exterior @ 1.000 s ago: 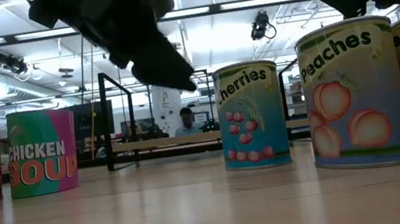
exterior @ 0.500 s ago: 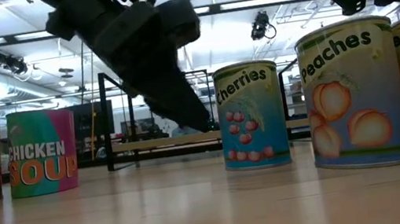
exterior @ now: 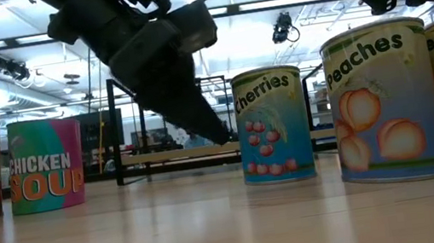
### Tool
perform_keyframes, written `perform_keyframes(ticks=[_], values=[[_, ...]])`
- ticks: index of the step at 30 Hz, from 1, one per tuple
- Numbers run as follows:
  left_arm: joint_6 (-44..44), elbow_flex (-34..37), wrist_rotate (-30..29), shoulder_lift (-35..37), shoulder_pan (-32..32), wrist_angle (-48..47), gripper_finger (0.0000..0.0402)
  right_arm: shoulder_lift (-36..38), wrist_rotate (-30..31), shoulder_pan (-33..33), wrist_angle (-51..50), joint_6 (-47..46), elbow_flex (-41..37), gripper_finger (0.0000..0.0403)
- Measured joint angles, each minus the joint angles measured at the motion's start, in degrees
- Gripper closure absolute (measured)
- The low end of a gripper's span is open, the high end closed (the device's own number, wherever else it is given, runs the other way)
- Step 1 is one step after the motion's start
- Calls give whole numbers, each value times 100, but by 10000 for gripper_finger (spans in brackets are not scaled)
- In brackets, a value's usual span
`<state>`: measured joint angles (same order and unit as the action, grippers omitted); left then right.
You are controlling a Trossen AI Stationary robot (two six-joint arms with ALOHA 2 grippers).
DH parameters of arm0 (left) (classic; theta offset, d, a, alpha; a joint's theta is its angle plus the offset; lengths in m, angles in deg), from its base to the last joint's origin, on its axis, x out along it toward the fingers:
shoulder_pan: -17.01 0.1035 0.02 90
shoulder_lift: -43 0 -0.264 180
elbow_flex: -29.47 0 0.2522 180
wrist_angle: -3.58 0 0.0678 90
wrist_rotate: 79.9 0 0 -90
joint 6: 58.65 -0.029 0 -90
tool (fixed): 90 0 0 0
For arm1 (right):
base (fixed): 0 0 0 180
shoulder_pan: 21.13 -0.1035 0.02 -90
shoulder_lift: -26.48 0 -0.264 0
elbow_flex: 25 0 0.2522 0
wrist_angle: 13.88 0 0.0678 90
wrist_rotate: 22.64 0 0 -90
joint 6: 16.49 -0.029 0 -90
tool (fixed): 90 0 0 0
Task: Pick and place cans onto a shelf
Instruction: Put the canned cherries on the shelf
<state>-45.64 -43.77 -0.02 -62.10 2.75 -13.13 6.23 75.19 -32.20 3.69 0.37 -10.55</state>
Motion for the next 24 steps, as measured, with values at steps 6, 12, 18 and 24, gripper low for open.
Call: perform_keyframes(ticks=[6,12,18,24], values=[[281,2,35,2,0,-38,85,0,-1,0,15,-14,0,80],[437,2,-42,2,4,-19,85,0,-2,0,13,-15,0,80],[436,2,-75,2,4,51,74,0,-1,0,15,-15,0,80],[440,2,-163,2,-15,121,10,0,-2,0,15,-28,0,80]])
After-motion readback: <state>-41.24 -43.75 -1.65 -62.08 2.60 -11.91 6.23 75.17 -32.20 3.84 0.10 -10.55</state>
